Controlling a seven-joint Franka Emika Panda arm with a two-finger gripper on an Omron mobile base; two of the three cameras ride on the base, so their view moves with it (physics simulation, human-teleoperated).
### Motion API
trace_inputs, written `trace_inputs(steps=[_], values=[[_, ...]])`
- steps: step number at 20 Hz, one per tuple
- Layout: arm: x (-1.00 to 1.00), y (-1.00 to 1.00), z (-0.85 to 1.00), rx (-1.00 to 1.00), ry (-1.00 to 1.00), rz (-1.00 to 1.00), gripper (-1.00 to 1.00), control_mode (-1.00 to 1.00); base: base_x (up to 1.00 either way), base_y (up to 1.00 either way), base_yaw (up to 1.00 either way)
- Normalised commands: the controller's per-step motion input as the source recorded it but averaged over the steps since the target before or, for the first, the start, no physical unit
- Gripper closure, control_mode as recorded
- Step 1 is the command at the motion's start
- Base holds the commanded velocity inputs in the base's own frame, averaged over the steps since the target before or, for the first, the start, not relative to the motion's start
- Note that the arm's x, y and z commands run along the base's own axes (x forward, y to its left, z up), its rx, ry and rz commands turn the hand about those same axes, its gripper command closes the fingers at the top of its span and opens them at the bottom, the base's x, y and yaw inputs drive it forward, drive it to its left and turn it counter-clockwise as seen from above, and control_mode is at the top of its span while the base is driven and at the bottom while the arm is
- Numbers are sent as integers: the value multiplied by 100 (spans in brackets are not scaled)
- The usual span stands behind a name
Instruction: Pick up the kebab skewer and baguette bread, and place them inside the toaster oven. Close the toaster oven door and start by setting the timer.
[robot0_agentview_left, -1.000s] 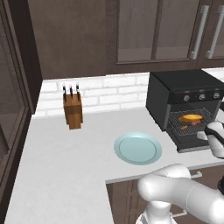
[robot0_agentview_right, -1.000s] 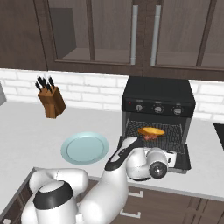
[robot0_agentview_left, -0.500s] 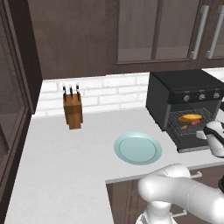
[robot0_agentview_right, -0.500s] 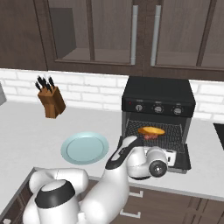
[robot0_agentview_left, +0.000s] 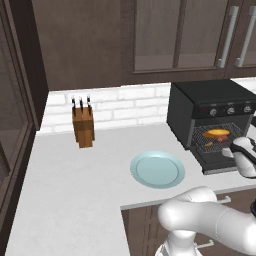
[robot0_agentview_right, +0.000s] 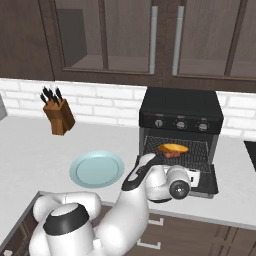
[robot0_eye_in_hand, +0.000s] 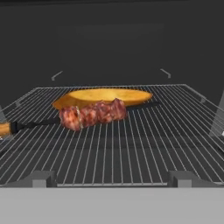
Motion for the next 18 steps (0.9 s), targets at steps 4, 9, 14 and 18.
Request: trace_inputs(steps=[4,9,14,18], values=[[9,3,-2,0,0,0,-100,-100,0,0,0],[7,0,-12,0,0,0,-100,-100,0,0,0],[9,0,-9,0,0,0,-100,-100,0,0,0],[16,0,0,0,0,0,-100,-100,0,0,0]])
